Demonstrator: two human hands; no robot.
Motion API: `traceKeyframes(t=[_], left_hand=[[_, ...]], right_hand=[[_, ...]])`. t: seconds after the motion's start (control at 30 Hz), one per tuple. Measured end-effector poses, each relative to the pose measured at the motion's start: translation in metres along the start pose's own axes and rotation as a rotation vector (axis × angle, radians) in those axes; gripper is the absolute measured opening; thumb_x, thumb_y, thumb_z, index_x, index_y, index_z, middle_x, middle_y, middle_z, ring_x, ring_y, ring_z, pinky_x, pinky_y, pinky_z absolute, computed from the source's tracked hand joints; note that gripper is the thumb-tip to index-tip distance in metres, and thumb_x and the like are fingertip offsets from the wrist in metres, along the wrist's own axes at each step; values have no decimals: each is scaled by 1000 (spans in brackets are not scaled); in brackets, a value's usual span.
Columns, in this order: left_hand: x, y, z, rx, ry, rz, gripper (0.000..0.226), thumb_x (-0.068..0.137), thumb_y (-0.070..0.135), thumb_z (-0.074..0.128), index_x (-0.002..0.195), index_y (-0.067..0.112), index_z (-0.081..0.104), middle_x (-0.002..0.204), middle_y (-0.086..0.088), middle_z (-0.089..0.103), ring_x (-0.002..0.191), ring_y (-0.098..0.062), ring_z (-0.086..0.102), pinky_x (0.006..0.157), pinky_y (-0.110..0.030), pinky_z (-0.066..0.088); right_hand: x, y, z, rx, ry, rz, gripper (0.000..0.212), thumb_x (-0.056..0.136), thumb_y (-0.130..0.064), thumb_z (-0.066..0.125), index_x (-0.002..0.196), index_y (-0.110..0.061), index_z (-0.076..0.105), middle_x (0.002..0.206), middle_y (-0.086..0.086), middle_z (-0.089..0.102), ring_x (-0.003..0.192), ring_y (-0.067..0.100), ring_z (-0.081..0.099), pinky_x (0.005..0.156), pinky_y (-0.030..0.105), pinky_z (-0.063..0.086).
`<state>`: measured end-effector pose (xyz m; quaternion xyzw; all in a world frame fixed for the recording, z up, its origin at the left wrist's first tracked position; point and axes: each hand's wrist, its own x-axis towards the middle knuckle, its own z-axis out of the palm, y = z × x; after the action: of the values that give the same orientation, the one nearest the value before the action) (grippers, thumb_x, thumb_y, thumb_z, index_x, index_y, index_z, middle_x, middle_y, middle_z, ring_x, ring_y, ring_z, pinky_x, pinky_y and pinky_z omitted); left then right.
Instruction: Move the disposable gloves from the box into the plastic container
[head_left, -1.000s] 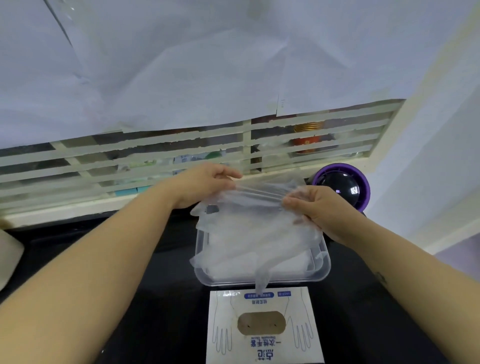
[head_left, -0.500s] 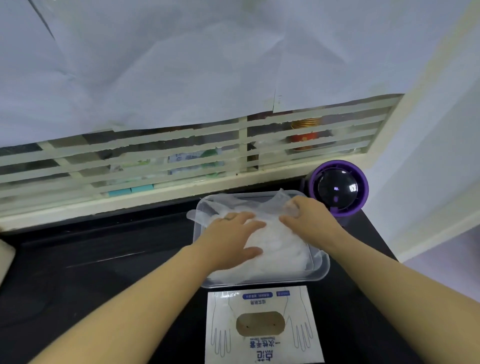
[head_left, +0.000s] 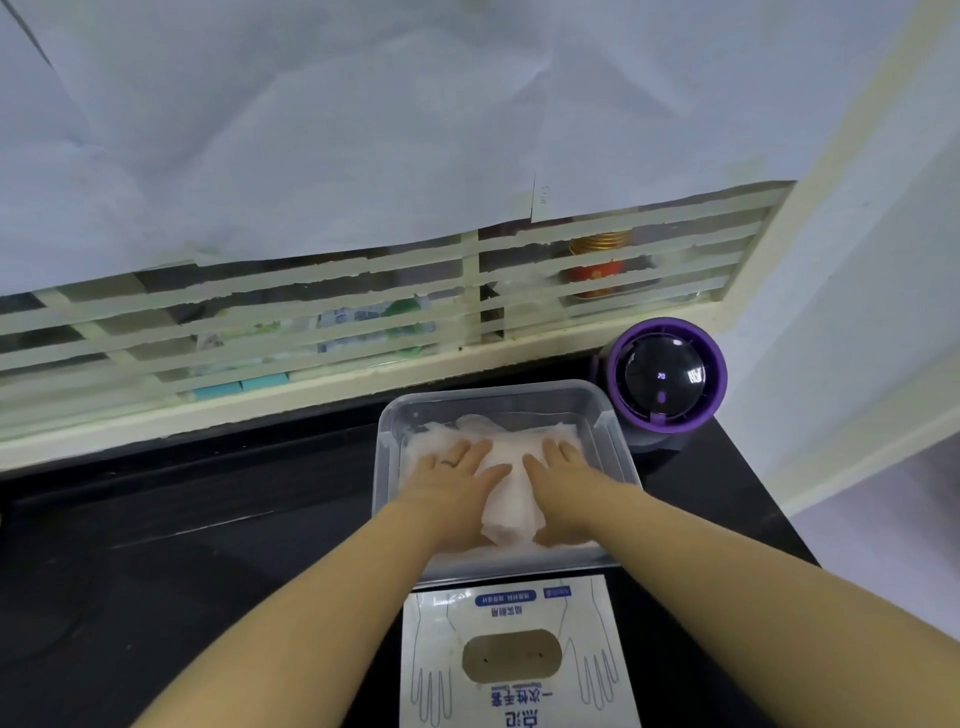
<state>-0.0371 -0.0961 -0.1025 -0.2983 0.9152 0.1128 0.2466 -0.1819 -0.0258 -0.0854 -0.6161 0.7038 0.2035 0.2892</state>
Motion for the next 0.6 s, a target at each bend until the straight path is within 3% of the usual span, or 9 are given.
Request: traceKeyframes(t=[0.13,0.3,0.47,0.53,0.6], left_hand=[[-3,1,3,-39,-58,-101,94,82,80,38,155,34,0,162,-4,-15,149,-28,-12,119,-50,-4],[0,-2,9,100,-154,-114,91,92,62,43,153,30,-16,161,-11,-19,148,-36,-14,120,-49,-7],[-2,0,15,76,-237,-186,88,95,59,39,151,28,-22,160,-11,-21,148,-36,-14,120,-48,-4],[-6,-2,17,56,-242,-204,87,96,58,40,152,27,-19,161,-10,-19,148,-36,-11,121,-48,-1],[-12,-4,9,-7,-177,-183,86,93,58,46,155,26,-6,162,-10,-8,149,-36,-1,121,-48,6]], right_hand=[[16,-5,8,-44,-36,57,105,90,-46,60,150,-13,-19,154,22,-27,144,41,-15,117,49,19],[32,0,25,-28,-18,80,105,90,-42,61,150,-17,-21,154,21,-26,144,43,-9,116,50,20],[28,-4,17,-32,-4,12,97,91,-33,60,152,-17,-14,156,21,-22,145,40,-8,116,49,23],[22,-5,10,-10,-13,-28,94,90,-31,63,154,-17,-4,158,19,-13,146,37,-3,116,47,22],[7,-7,-4,11,-20,-97,85,89,-35,65,154,-17,12,159,14,11,144,33,15,115,43,24]])
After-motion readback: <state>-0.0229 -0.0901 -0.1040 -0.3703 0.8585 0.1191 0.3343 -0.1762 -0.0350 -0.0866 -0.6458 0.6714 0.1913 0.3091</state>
